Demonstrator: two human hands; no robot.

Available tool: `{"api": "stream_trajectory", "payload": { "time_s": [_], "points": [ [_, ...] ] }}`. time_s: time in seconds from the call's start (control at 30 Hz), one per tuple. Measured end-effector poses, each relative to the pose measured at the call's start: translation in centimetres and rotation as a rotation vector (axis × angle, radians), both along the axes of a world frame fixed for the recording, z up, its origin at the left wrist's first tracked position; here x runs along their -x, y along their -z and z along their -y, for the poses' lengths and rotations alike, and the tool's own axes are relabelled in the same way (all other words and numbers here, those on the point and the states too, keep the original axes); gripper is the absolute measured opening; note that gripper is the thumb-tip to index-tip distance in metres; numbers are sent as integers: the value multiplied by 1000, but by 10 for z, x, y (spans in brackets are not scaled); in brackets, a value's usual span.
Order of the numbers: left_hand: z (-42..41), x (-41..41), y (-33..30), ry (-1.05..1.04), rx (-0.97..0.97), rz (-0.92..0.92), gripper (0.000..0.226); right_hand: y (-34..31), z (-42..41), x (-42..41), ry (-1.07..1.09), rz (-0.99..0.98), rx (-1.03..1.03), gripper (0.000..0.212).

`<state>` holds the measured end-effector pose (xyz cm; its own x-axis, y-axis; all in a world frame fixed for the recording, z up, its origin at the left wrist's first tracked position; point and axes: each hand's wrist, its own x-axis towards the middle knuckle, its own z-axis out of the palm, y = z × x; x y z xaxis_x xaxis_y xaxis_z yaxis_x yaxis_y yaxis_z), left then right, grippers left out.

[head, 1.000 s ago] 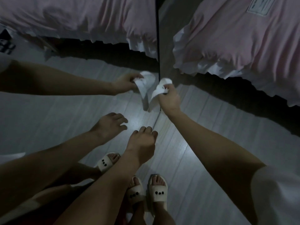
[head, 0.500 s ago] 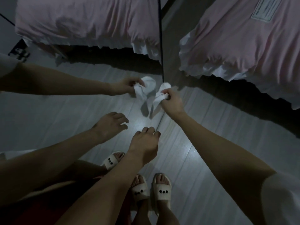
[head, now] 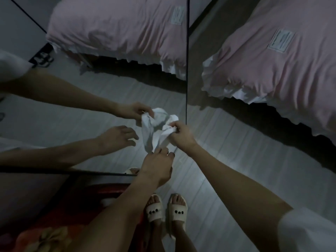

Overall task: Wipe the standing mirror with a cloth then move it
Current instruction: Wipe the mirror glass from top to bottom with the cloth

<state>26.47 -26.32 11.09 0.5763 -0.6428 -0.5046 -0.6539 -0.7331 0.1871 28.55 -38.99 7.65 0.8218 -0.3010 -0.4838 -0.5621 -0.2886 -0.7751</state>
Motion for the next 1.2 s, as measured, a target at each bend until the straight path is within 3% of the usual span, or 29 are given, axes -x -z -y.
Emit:
{"api": "stream_trajectory", "payload": {
  "time_s": [0.17, 0.27, 0.33, 0.5, 0.57, 0.83, 0.9, 1.07, 1.2],
  "points": [
    [-20, 19, -19, -32, -41, 1, 37, -52, -10, -7, 184, 269, -18, 22],
    [-30, 28, -32, -61, 6, 16, 35, -83, -31, -14, 145, 423, -31, 20],
    [-39, 33, -38, -57, 16, 42, 34, -84, -54, -3, 84, 406, -36, 20],
    [-77, 55, -45, -82, 21, 34, 32, -72, -85, 50, -81, 47, -84, 29],
    [-96, 63, -49, -115, 29, -9, 26, -77, -95, 63, -75, 8, -42, 31],
    [-154, 53, -89, -203, 45, 7, 38, -165, -122, 40, 160, 518, 90, 21],
    [-158, 50, -100, -213, 40, 28, 41, -177, -137, 45, 125, 513, 67, 22],
    [-162, 51, -134, -249, 138, 136, 26, -170, -151, 82, -85, 181, 93, 26],
    [-166, 45, -157, -311, 231, 240, 31, -203, -143, 70, 167, 460, 166, 22]
  ]
}}
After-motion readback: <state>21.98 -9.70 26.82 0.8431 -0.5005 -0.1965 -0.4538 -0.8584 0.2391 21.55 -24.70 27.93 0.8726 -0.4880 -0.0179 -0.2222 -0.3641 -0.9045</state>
